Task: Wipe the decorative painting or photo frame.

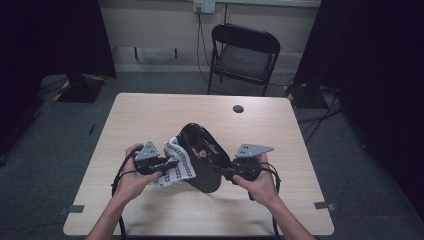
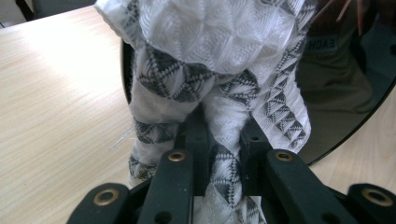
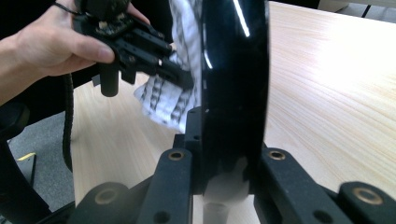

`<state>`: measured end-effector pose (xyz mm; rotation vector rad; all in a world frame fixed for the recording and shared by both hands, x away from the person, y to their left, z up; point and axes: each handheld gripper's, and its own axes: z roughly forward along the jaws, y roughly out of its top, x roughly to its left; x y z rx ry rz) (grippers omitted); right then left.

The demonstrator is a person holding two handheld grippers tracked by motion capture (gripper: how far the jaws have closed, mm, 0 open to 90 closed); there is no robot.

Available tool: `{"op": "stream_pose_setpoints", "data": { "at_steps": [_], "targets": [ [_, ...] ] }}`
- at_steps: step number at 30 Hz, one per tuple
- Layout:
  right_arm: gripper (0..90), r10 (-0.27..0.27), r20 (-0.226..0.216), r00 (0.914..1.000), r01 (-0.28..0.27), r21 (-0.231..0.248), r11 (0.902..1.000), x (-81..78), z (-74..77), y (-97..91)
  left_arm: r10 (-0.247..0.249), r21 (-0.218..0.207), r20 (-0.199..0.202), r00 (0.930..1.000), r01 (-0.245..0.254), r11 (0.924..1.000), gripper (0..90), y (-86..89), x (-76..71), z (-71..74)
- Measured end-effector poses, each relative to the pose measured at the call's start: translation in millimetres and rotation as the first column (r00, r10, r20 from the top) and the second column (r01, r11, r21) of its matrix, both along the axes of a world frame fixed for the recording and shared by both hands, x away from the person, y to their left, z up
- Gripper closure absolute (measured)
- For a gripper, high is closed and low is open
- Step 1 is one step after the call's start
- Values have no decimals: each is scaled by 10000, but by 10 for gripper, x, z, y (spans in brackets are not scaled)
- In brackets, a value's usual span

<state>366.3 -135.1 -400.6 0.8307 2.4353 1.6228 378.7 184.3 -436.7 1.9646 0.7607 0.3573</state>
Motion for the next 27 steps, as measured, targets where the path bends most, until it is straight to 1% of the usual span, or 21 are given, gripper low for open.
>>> {"op": "stream_pose_setpoints", "data": {
  "at_steps": [2,4,7,9,11,14,15,17,19,20,21,22,25,27],
  "targets": [
    [804,-3,0,10000,3,7,10000,0,-2,-2,-8,-133,58,10000,9,9999,783,-3,-4,39],
    [804,6,12,10000,-6,13,10000,2,-3,-4,45,-463,187,9998,-36,9989,783,-4,-12,91],
    [805,30,16,10000,-30,6,10000,2,-1,2,240,-918,663,9975,-178,9956,782,1,-31,213],
    [807,34,17,10000,-34,2,10000,3,-1,3,342,-1145,814,9961,-248,9931,779,19,-36,252],
    [807,48,-7,10000,-48,24,10000,5,-3,1,357,-1041,735,9967,-279,9942,778,43,-35,235],
    [806,54,-29,10000,-53,36,10000,7,-3,1,368,-809,470,9982,-329,9962,778,51,-16,138],
    [806,58,-22,10000,-58,5,10000,5,-1,3,338,-799,416,9986,-304,9963,778,51,-12,119],
    [804,56,-19,10000,-56,4,10000,4,0,4,294,-589,340,9990,-273,9979,778,47,-7,85],
    [802,55,-42,10000,-55,18,10000,6,-2,2,227,-338,160,9996,-222,9992,778,39,-6,34],
    [802,60,-59,10000,-60,38,10000,6,-3,1,234,-286,74,9997,-232,9993,777,33,-6,16],
    [801,53,-59,10000,-53,38,10000,5,-3,1,217,-105,10,9998,-216,9997,775,27,-4,-5],
    [800,48,-55,10000,-47,33,10000,4,-3,2,208,-54,-20,9998,-208,9998,774,25,-1,-15],
    [801,36,-43,10000,-36,24,10000,3,-3,1,141,-94,38,9999,-141,9999,777,26,-4,10],
    [802,49,-40,10000,-49,35,10000,5,-5,-3,175,-387,137,9998,-170,9991,779,29,-10,62]
  ]
}}
